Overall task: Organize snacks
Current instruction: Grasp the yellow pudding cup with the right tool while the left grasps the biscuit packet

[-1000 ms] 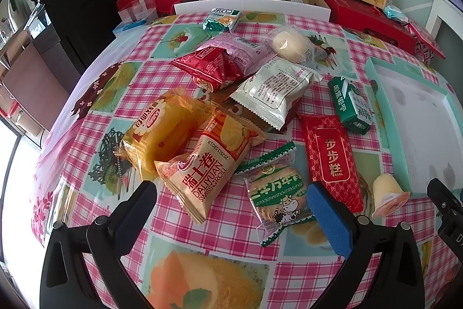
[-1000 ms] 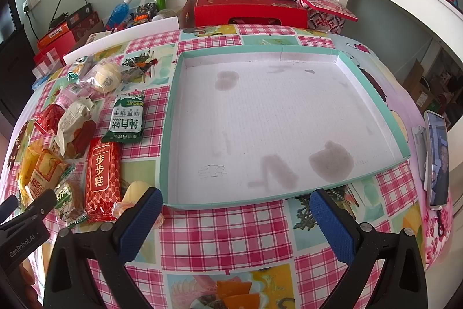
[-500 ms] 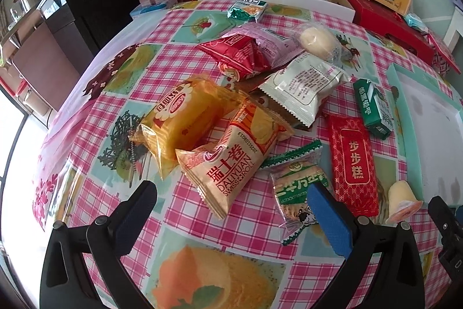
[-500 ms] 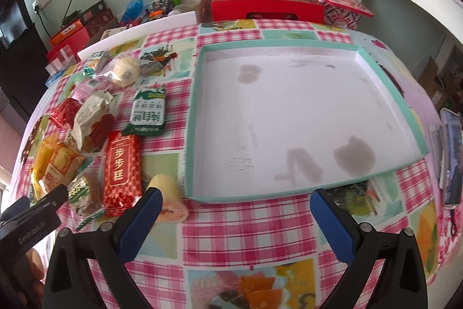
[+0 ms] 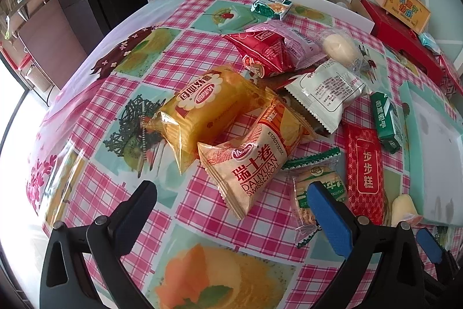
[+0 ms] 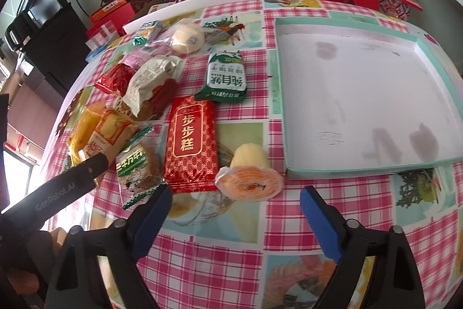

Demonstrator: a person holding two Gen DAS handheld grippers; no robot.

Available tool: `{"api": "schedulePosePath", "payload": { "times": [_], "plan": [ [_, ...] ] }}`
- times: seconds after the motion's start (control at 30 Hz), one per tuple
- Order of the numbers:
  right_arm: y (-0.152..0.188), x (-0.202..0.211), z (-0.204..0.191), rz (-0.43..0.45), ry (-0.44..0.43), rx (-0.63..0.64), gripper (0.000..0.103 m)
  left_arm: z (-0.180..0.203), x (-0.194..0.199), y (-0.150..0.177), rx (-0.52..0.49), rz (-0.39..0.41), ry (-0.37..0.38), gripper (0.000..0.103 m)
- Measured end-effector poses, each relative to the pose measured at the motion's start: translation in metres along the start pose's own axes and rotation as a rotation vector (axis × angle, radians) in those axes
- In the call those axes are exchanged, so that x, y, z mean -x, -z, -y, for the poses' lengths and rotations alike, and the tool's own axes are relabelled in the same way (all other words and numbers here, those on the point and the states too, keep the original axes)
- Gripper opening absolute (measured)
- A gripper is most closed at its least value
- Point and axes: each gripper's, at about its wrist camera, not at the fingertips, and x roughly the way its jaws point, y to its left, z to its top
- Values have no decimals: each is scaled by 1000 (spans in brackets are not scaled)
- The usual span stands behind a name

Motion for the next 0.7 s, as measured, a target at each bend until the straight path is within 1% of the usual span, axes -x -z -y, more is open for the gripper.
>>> {"api": "schedulePosePath", "payload": {
  "times": [0.07, 0.2, 0.27, 0.37, 0.5, 0.67, 0.7],
  "plan": [
    [0, -2, -1, 0, -7, -2, 80, 0, 0, 0, -1, -2, 6, 103],
    [-3, -1, -3, 7, -15, 3, 74, 1, 0, 0, -3, -5, 16, 103],
    [-4, 0, -5, 15, -20, 16, 67, 0, 0, 0, -1, -8, 23, 103],
    [-6, -2, -11, 8, -47, 37, 65, 0, 0, 1, 1, -11, 37, 103],
    [-7, -6, -16, 8, -15, 59, 65, 0, 0, 0, 6, -17, 61, 103],
    [-11, -14, -16, 2, 24, 59, 55, 6, 0, 0, 10, -36, 121, 103],
    [-11, -15, -14, -2, 27, 54, 54, 8, 0, 0, 5, -39, 130, 103]
  ]
}}
